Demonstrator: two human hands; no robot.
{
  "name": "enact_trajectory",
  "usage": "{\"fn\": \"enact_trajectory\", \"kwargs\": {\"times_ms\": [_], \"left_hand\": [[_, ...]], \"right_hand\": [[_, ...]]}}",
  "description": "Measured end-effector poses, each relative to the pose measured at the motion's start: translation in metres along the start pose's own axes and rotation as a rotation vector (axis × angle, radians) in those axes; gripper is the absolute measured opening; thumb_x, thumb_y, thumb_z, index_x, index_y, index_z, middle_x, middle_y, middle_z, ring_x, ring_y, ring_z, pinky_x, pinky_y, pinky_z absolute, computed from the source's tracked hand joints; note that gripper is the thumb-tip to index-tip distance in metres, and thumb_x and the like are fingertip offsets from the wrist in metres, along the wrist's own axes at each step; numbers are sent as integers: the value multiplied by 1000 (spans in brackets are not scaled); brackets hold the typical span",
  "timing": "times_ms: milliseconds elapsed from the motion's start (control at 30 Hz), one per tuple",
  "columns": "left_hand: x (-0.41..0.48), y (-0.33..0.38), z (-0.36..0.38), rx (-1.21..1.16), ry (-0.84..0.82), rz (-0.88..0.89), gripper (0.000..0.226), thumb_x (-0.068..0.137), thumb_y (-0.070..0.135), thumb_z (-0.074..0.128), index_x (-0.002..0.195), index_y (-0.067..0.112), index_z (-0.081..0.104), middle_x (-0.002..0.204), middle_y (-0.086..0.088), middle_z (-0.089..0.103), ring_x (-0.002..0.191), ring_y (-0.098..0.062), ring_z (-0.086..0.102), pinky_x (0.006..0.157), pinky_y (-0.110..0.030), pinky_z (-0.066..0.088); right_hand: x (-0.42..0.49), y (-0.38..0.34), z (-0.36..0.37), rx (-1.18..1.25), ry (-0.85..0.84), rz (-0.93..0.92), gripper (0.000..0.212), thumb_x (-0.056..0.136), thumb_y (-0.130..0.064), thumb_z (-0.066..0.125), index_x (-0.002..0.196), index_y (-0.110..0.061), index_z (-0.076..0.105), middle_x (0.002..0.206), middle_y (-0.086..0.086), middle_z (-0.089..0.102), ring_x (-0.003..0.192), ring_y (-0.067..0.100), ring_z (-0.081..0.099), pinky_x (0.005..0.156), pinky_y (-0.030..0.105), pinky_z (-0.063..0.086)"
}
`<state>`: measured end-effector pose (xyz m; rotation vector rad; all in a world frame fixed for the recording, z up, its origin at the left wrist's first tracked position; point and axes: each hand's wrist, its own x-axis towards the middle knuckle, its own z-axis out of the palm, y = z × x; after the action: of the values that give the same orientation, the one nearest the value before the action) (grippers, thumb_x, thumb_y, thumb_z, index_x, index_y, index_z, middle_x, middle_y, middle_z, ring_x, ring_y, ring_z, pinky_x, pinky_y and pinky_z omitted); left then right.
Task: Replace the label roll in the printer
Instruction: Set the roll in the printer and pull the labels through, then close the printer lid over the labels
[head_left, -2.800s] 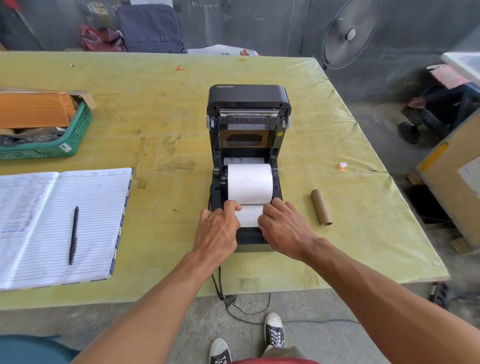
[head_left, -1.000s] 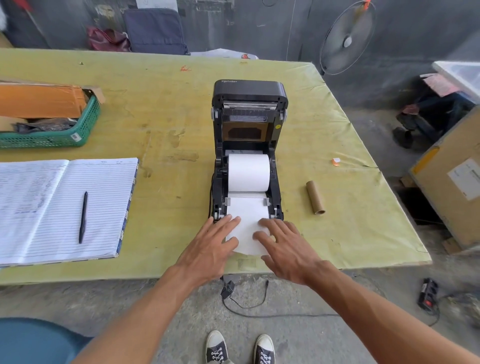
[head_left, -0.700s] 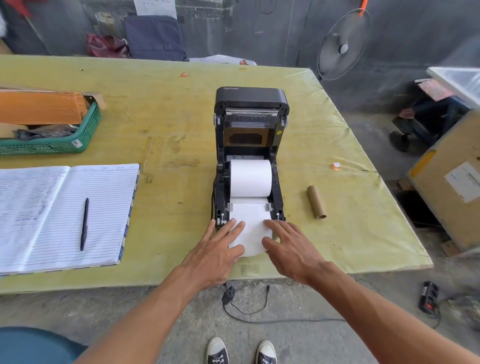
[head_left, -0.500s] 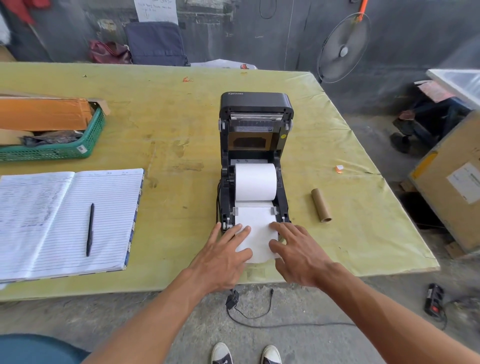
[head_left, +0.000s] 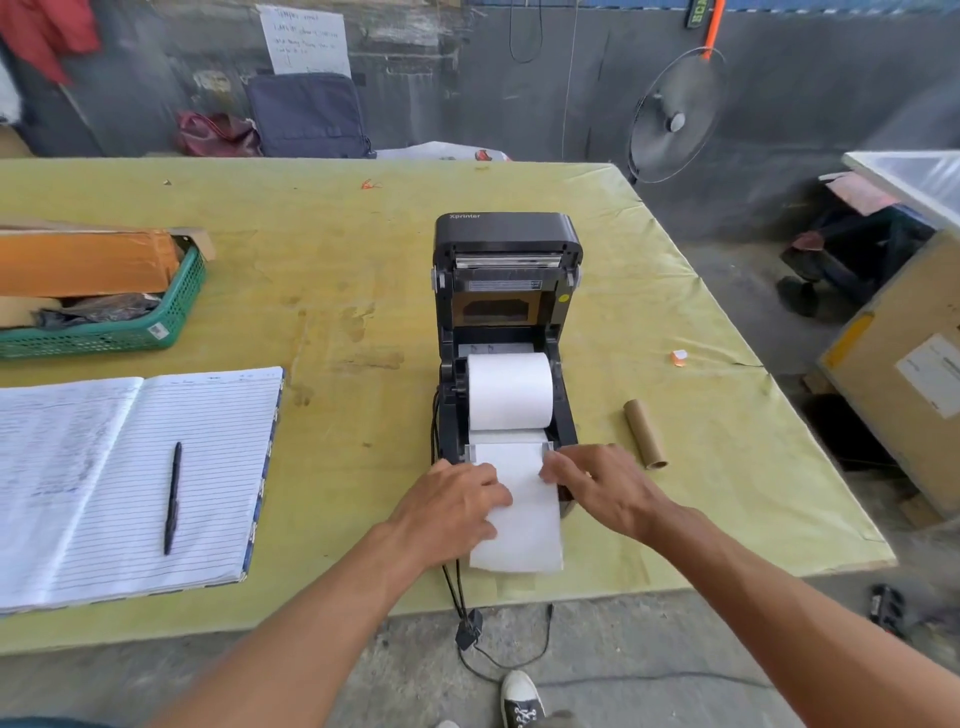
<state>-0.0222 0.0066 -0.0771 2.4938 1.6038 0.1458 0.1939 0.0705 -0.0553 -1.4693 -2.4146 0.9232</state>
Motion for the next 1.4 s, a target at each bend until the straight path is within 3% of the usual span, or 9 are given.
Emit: {"fn": "enact_trajectory", "kwargs": {"times_ms": [200, 333, 500, 600, 700, 800, 967, 1133, 1400], "left_hand": [[11, 8, 6, 111, 20, -41, 38, 65, -3, 74, 90, 18, 55, 79, 1, 58, 67, -20, 56, 58, -29, 33], [14, 9, 10, 116, 18, -20, 41, 57, 3, 80, 81, 20, 51, 71, 2, 54, 58, -19, 51, 54, -28, 33], [19, 0, -4, -33, 158, -18, 31, 89, 48, 51, 71, 23, 51, 65, 7, 55, 54, -13, 47, 52, -23, 32], [34, -9, -32, -127, 426, -60, 34, 91, 35, 52, 61, 28, 39, 50, 16, 35, 41, -2, 28, 42, -11, 17], [66, -23, -77, -141, 634, -179, 31, 93, 23, 59, 66, 25, 44, 57, 15, 40, 46, -4, 36, 45, -15, 24], [104, -36, -128, -224, 798, -400, 11, 94, 27, 60, 94, 16, 59, 88, 4, 60, 75, -13, 56, 62, -21, 38], [149, -48, -174, -524, 731, -834, 67, 94, 52, 50, 143, 8, 40, 144, -8, 48, 124, -27, 53, 97, -36, 43], [148, -56, -163, -745, 536, -890, 91, 86, 71, 34, 134, -6, 45, 136, -23, 54, 118, -39, 56, 94, -49, 46], [121, -35, -150, -700, 662, -910, 51, 97, 55, 42, 68, 14, 41, 65, 2, 46, 58, -17, 42, 51, -33, 26]], "right_hand": [[14, -1, 17, -695, -31, -336, 41, 90, -41, 67, 121, -19, 50, 112, 4, 57, 96, 26, 57, 82, 42, 42], [14, 6, 31, -784, -40, -320, 62, 59, -36, 92, 99, -21, 47, 88, 2, 58, 71, 22, 55, 58, 35, 39], [18, 5, 2, -547, -28, -414, 42, 90, -61, 53, 96, -20, 61, 92, -2, 64, 81, 21, 59, 70, 33, 35], [24, 4, -27, -408, 227, -413, 41, 95, -54, 47, 71, -22, 55, 65, -9, 60, 54, 16, 55, 52, 29, 31], [57, -2, -69, -205, 398, -238, 31, 98, -42, 56, 81, -17, 64, 78, -8, 63, 66, 18, 60, 59, 31, 45], [97, -22, -116, -22, 510, -43, 29, 99, -41, 55, 105, -15, 66, 107, 1, 67, 89, 22, 64, 76, 34, 49], [133, -50, -152, 188, 378, 98, 61, 102, -49, 46, 147, -7, 43, 142, 14, 56, 126, 31, 55, 101, 41, 43], [146, -53, -139, 295, 241, 91, 57, 101, -55, 39, 125, -6, 55, 106, 11, 65, 96, 29, 62, 79, 39, 47], [118, -60, -127, 425, 313, 125, 39, 94, -45, 51, 106, -9, 57, 92, 6, 63, 80, 24, 60, 69, 38, 48]]}}
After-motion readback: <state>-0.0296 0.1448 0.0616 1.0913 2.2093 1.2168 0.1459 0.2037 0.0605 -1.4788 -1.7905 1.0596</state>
